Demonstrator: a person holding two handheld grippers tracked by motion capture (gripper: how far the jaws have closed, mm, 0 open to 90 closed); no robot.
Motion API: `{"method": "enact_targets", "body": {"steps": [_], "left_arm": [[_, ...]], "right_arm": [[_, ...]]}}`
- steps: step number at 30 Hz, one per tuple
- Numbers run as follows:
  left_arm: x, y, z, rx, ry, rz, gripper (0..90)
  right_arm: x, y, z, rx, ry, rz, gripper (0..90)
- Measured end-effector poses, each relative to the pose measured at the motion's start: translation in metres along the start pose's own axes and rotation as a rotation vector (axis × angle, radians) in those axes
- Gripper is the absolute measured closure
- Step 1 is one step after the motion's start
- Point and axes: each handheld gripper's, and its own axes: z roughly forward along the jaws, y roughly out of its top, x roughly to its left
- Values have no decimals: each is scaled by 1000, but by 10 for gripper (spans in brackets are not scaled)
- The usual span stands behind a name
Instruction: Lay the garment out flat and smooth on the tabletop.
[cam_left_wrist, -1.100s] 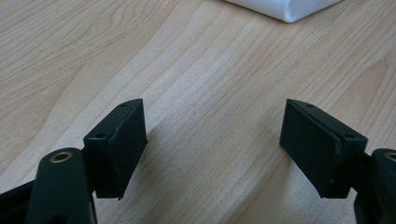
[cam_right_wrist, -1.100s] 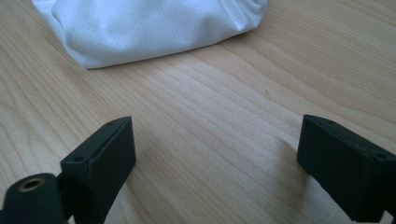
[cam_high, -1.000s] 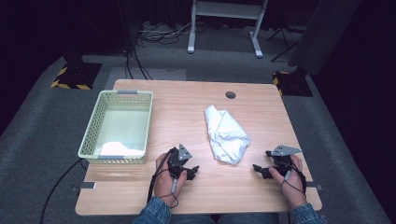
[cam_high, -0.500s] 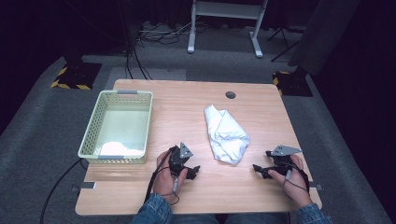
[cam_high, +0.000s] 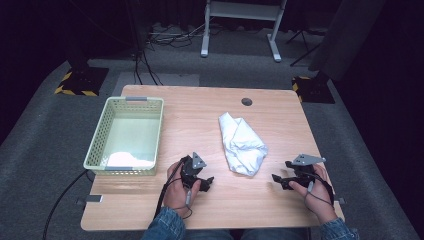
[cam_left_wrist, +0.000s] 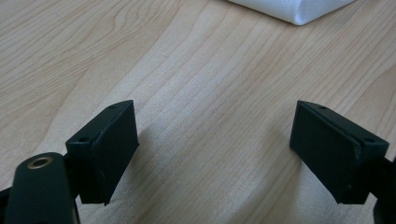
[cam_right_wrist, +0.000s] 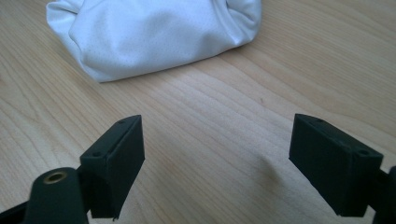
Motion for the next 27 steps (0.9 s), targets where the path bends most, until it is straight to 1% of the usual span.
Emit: {"method": "enact_targets", "body": {"steps": [5,8,10,17,20,27], "left_arm": [[0,0,0,0,-1,-1,148],[0,0,0,0,-1,-1,148],[0,0,0,0,0,-1,148],[0,0,0,-1,-1,-1,148],[0,0,0,-1,-1,-1,148],[0,0,0,0,0,0,148]], "right_arm": [[0,7,-6,-7,-4,0,185],[-1,12,-9,-27,1,24,187],[-1,15,-11,-35,5,28,186],[0,29,-15,-46,-5,13,188],[0,35,-16,-34,-6,3,191],[2,49,-13,-44,2,-22,191]]}}
